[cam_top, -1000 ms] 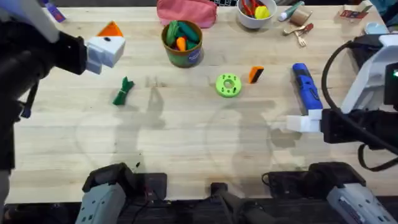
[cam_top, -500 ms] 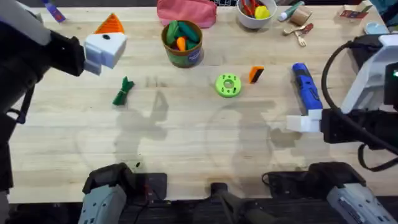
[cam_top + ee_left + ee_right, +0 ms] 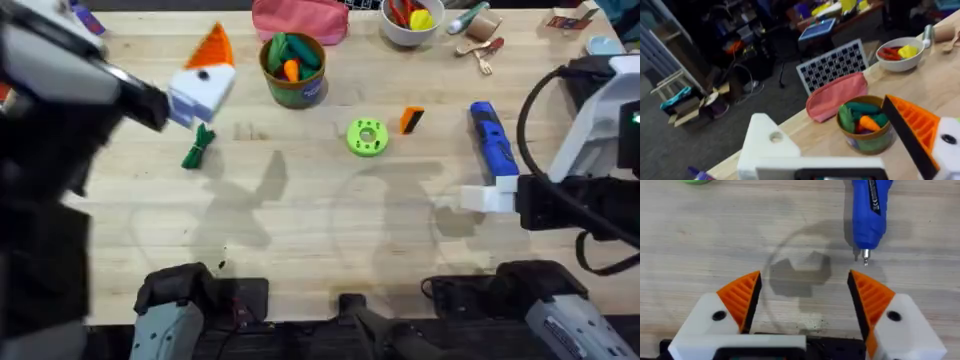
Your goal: Pick up the gripper from the table and insert it into the empty holder that is missing its gripper. Then pick up a screw, insert it into the mounting hole, and use the screwdriver to tighten it. Finally, clean up the table by picking up the vegetable and placing it into the bucket.
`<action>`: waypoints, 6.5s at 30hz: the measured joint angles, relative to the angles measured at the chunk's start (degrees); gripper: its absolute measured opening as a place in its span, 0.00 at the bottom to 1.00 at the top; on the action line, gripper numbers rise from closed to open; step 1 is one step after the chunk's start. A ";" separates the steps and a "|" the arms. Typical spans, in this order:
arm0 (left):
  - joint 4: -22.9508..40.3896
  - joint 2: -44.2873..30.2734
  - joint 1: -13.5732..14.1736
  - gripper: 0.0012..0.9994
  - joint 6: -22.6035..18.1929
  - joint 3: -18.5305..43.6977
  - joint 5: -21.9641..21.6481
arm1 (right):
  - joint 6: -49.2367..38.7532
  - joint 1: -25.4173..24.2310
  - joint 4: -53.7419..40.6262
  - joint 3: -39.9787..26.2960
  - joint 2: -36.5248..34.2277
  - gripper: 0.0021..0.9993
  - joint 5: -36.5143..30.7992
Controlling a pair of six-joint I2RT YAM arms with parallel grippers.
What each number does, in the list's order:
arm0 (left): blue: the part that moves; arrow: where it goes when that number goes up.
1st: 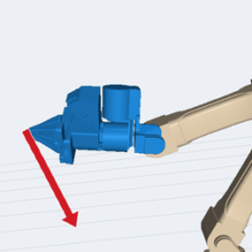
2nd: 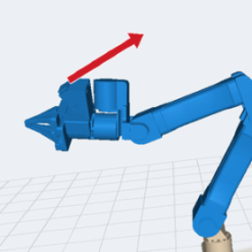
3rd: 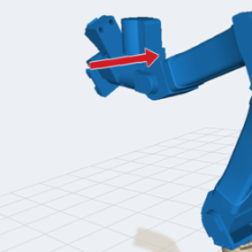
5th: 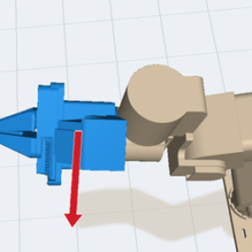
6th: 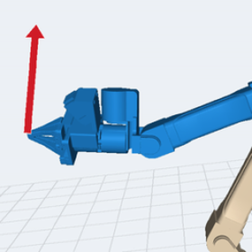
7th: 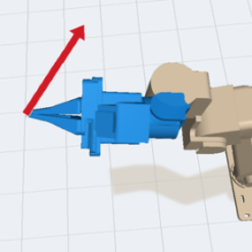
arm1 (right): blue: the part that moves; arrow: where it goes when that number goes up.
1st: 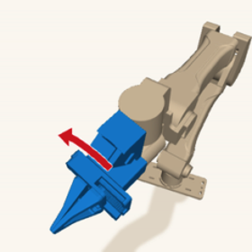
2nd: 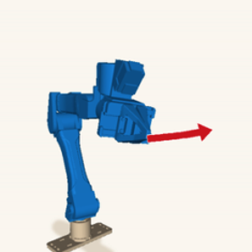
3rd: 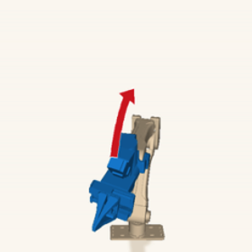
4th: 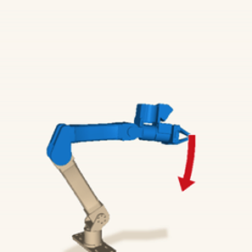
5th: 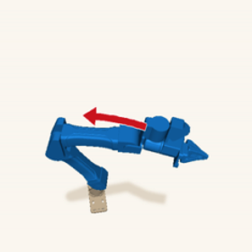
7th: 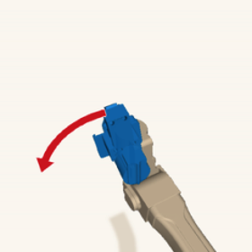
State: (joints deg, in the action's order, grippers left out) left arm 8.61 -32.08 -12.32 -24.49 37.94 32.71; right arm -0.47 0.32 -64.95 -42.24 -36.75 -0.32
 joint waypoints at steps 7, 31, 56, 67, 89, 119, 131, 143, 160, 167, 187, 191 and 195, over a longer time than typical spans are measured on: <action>-8.88 10.95 4.18 0.99 6.59 -12.32 0.08 | 0.00 0.00 0.00 0.00 0.00 0.99 0.00; -21.55 27.42 13.69 0.99 37.95 -33.66 11.65 | 0.00 0.00 0.00 0.00 0.01 0.99 0.02; -3.00 31.76 13.69 0.99 32.86 -37.53 29.68 | 0.00 0.00 0.00 0.00 0.01 0.99 0.01; -2.22 31.78 13.69 0.99 22.45 -37.49 30.86 | 0.00 0.00 0.00 0.00 0.01 0.99 0.00; -2.17 31.78 13.47 0.99 20.35 -37.47 31.17 | 0.00 0.00 0.00 0.00 0.00 0.99 0.00; -2.17 31.78 11.05 0.99 20.35 -37.47 31.16 | 0.00 0.00 0.00 0.00 0.00 0.99 0.01; -2.16 31.78 11.05 0.99 20.35 -37.47 31.16 | 0.00 0.00 0.00 0.00 0.01 0.99 -0.21; -2.15 31.77 11.05 0.99 20.35 -37.47 31.16 | 0.00 0.00 0.11 0.00 0.00 0.99 -3.09; -2.15 31.77 11.05 0.99 20.35 -37.47 31.16 | 0.00 0.00 0.09 0.00 0.01 0.99 -3.30; -2.15 31.78 11.05 0.99 20.35 -37.47 31.16 | 0.00 0.00 0.40 -0.56 0.00 0.99 -3.30; -2.15 31.78 11.05 0.99 20.35 -37.47 31.16 | 0.00 4.93 -8.11 -32.94 -35.30 0.99 -3.48; -2.15 31.78 11.05 0.99 20.34 -37.47 31.18 | 0.00 6.61 -8.05 -38.51 -43.15 0.99 -3.48; -2.15 31.76 11.05 0.99 20.35 -37.47 31.16 | 0.45 8.21 -8.09 -43.38 -49.76 0.99 -3.48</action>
State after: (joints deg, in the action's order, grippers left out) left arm 6.46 -0.31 -1.28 -4.14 0.47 63.88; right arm -0.02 8.53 -73.03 -85.62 -86.51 -3.79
